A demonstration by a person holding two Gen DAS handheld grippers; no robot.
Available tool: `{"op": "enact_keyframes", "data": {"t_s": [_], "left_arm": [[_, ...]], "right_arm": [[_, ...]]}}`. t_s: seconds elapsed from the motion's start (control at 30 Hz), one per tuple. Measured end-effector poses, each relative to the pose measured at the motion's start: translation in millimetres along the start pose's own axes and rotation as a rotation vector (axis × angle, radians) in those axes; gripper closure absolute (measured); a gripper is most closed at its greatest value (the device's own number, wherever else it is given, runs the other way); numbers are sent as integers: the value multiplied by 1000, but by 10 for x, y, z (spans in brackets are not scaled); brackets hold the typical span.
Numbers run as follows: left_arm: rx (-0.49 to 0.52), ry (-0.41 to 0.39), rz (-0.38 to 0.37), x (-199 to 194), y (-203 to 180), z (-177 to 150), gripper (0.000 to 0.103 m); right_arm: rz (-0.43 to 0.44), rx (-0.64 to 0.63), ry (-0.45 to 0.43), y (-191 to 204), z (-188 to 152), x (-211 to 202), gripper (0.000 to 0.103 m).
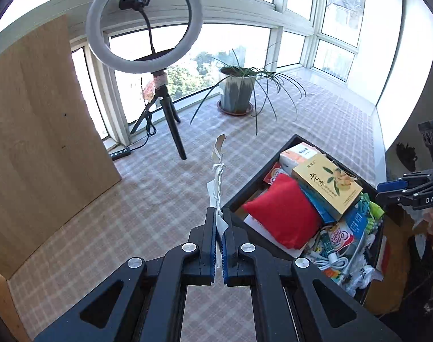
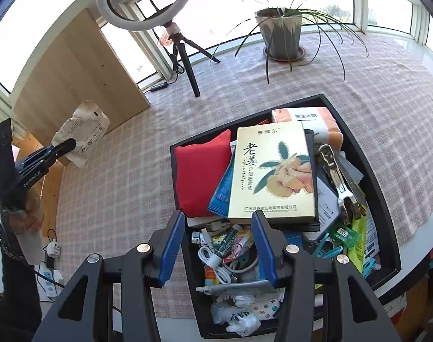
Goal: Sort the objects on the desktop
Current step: 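Carry the packet over the tray and open the left tool to drop it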
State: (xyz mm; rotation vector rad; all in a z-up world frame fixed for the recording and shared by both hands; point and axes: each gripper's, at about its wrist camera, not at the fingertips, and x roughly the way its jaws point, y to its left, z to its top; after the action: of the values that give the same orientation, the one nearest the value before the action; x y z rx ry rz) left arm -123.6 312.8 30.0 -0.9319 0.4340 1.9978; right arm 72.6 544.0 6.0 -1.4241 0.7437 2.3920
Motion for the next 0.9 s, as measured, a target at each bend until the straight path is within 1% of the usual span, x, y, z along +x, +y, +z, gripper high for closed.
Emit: {"op": "enact_keyframes", "data": {"t_s": [0.07, 0.17, 0.23, 0.33, 0.4, 0.6, 0.63, 0.77, 0.9], "left_arm": [[78, 2, -35, 60, -459, 87, 100], [180, 11, -92, 195, -1068, 177, 100], [247, 22, -116, 258, -1450, 219, 100], [334, 28, -141, 343, -1919, 253, 100], [398, 25, -143, 392, -2196, 297, 100], [569, 15, -125, 546, -2900, 390, 100], [591, 22, -134, 583, -2991, 384, 100], [643, 55, -160, 765, -3306, 349, 100], [656, 92, -162, 992, -3485, 292, 100]], "right_arm": [[-30, 47, -8, -269, -115, -111, 58], [-66, 112, -15, -628, -309, -267, 58], [-85, 146, -14, -835, -439, -344, 58], [-100, 194, -12, -1077, -627, -432, 58], [-97, 227, -15, -1234, -740, -484, 58], [-97, 294, -34, -1526, -1002, -663, 58], [-98, 303, -36, -1567, -1031, -681, 58], [-100, 334, -35, -1738, -1120, -718, 58], [-94, 355, -30, -1848, -1196, -726, 58]]}}
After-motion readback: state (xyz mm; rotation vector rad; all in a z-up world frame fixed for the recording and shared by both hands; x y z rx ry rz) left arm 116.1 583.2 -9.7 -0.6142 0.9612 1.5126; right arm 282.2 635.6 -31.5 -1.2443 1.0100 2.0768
